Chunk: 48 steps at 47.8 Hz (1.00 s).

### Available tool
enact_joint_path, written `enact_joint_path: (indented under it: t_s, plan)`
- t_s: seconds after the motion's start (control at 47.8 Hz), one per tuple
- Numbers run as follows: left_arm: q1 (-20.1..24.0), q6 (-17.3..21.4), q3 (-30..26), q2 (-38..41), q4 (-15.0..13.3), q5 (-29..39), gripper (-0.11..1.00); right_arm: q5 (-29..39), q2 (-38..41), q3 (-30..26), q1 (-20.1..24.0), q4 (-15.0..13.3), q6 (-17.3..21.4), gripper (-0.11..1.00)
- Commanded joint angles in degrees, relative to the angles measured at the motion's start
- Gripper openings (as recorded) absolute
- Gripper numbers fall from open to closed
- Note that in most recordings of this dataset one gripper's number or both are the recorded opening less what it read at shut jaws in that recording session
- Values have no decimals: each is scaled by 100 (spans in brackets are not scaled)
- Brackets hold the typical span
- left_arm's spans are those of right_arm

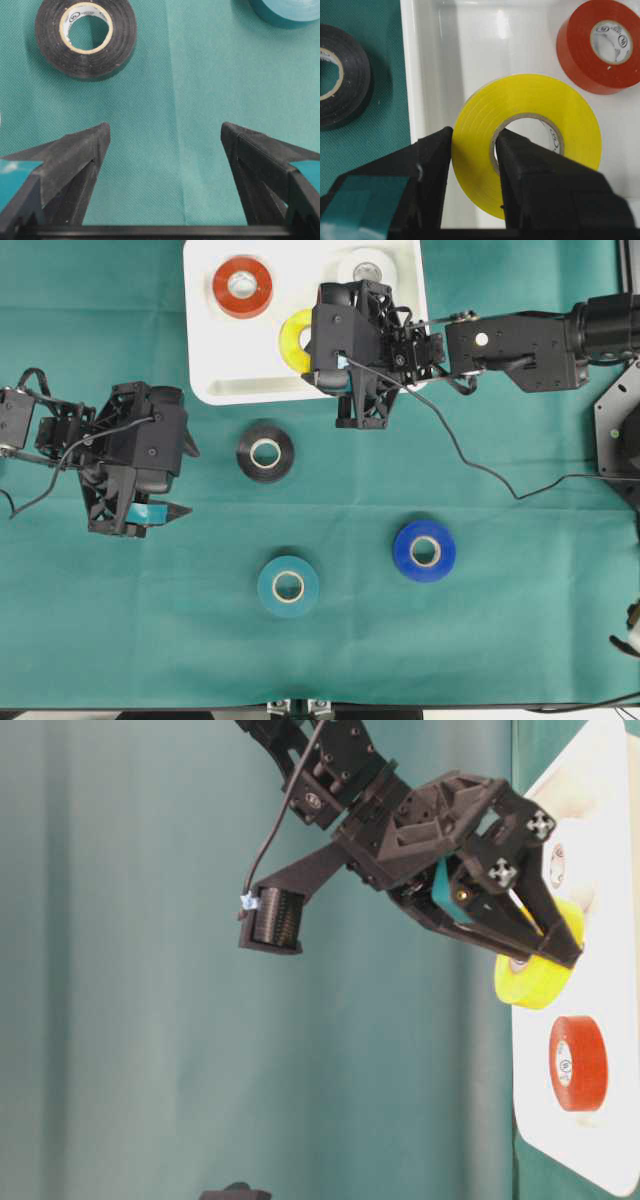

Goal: Put the tape alternately from left to right into the white case.
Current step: 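Lower the yellow roll into the tray and open the right gripper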

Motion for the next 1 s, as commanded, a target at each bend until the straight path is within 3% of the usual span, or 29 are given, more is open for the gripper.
enact_joint_path:
  t_s: [0.0, 0.794, 0.983]
  plan:
    - [-26, 0, -62, -53, -9, -26, 68, -62, -62, -53, 0, -18, 9, 29]
    - [-26, 0, -62, -44, -9, -18, 68, -70, 290, -79, -176, -18, 35, 30]
    - [-18, 0, -70, -53, -9, -18, 68, -44, 264, -97, -176, -18, 44, 79]
